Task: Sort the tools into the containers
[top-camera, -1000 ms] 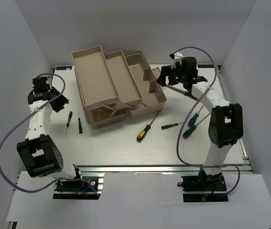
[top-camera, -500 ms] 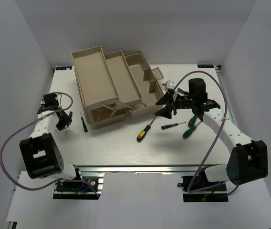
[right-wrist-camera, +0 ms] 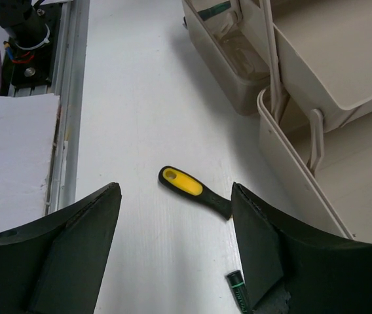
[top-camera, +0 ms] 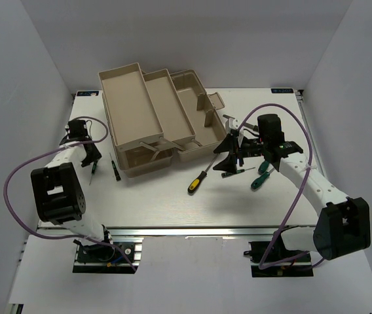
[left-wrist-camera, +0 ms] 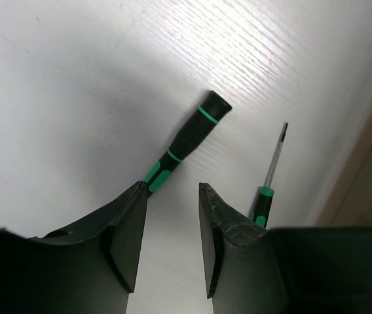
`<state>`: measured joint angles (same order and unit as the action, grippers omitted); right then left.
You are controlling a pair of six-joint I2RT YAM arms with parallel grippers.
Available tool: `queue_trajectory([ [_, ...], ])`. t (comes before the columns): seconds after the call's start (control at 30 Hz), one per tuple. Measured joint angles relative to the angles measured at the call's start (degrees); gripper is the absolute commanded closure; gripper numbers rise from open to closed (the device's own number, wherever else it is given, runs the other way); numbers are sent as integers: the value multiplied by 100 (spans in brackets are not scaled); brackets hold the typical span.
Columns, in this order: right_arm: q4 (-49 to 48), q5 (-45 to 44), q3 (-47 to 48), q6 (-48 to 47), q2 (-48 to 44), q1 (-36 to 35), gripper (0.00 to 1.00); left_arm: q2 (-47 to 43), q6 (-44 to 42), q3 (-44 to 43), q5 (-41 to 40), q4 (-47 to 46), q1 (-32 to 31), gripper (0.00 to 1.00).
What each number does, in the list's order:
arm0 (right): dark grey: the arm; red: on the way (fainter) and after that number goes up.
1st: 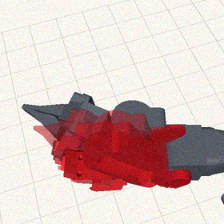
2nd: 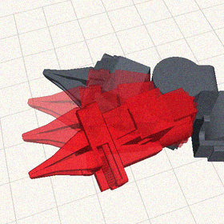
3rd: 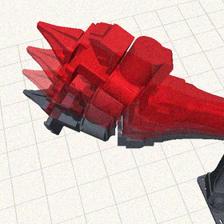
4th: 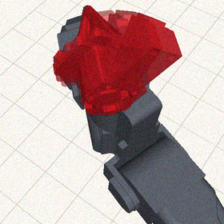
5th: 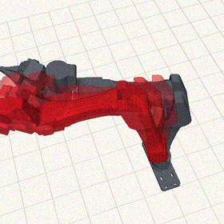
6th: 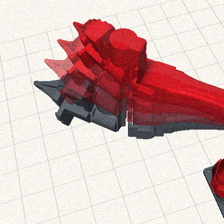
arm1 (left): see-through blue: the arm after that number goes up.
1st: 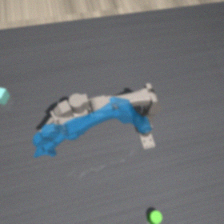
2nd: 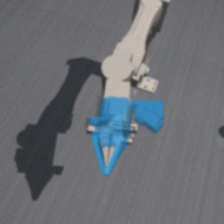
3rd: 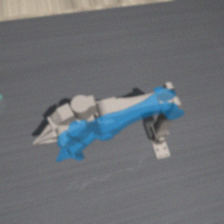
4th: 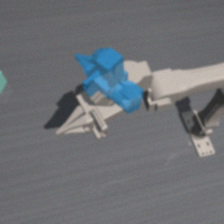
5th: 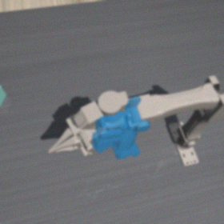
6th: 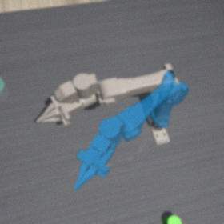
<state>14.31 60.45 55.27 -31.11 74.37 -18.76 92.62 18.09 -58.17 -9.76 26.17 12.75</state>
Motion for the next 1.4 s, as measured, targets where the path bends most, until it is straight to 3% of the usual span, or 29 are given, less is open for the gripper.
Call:
queue_trajectory([
  [0.43, 221, 81, 90, 210, 24, 0, 26, 710, -398, -7, -59, -385, -13, 58],
  [0.5, 214, 94, 127, 260, 26, 0, 26, 715, -413, 0, -33, -433, -15, 62],
  [0.6, 219, 118, 175, 356, 31, 0, 26, 699, -437, 66, -15, -540, -15, 84],
  [0.73, 229, 157, 284, 439, 68, 0, 26, 605, -505, 208, -28, -669, -24, 95],
  [1.0, 234, 321, 566, 568, 118, -2, 28, -387, -284, 619, 190, -227, -20, 100],
  [1.1, 361, 350, 686, 472, 164, -42, 52, -1412, 42, 619, 640, -181, -17, 100],
  [1.13, 450, 345, 737, 391, 184, -63, 77, -1825, 190, 619, 820, -186, -20, 100],
  [1.2, 619, 315, 811, 197, 199, -153, 100, -2743, 516, 601, 1250, -356, -20, 100],
  [1.3, 811, 289, 831, 11, 197, -382, 100, -3654, 992, 354, 1908, -728, -22, 100],
  [1.4, 890, 243, 831, -107, 201, -616, 98, -3814, 1456, -101, 2559, -1320, -107, 100],
])
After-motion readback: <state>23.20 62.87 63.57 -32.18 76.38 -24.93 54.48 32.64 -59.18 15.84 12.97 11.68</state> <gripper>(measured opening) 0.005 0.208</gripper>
